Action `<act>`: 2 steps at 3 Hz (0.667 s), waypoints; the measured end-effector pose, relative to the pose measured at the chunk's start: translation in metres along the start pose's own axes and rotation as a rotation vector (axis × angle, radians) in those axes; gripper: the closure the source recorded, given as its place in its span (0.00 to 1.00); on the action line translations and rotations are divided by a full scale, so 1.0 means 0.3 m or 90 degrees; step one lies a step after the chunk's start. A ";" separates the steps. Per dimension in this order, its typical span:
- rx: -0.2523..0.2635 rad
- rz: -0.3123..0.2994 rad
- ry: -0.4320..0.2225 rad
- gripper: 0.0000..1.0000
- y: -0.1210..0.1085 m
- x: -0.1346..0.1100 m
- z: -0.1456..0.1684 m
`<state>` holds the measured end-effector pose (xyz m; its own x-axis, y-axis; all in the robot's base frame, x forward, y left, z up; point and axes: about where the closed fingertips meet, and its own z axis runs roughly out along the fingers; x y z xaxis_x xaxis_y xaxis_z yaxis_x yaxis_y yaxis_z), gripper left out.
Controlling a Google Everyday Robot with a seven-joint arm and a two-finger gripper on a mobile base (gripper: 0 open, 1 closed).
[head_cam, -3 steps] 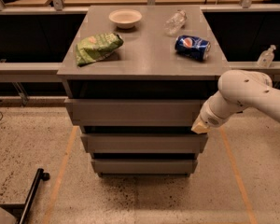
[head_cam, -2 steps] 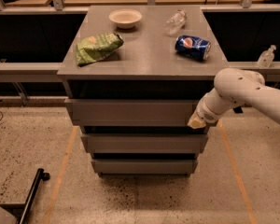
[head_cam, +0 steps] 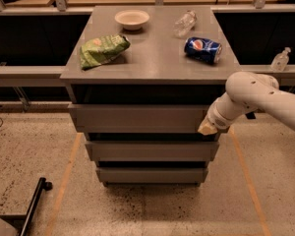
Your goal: Close top drawer
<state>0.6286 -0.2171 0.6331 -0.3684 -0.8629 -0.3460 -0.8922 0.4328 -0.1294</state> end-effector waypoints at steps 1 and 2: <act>-0.004 -0.001 0.001 0.29 0.005 0.000 0.010; -0.006 -0.001 0.001 0.04 0.009 0.000 0.016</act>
Offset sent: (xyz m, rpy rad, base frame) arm -0.0004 0.0011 -0.0020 0.0004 0.0035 0.0019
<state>0.6274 -0.2147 0.6282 -0.3676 -0.8641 -0.3438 -0.8951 0.4291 -0.1214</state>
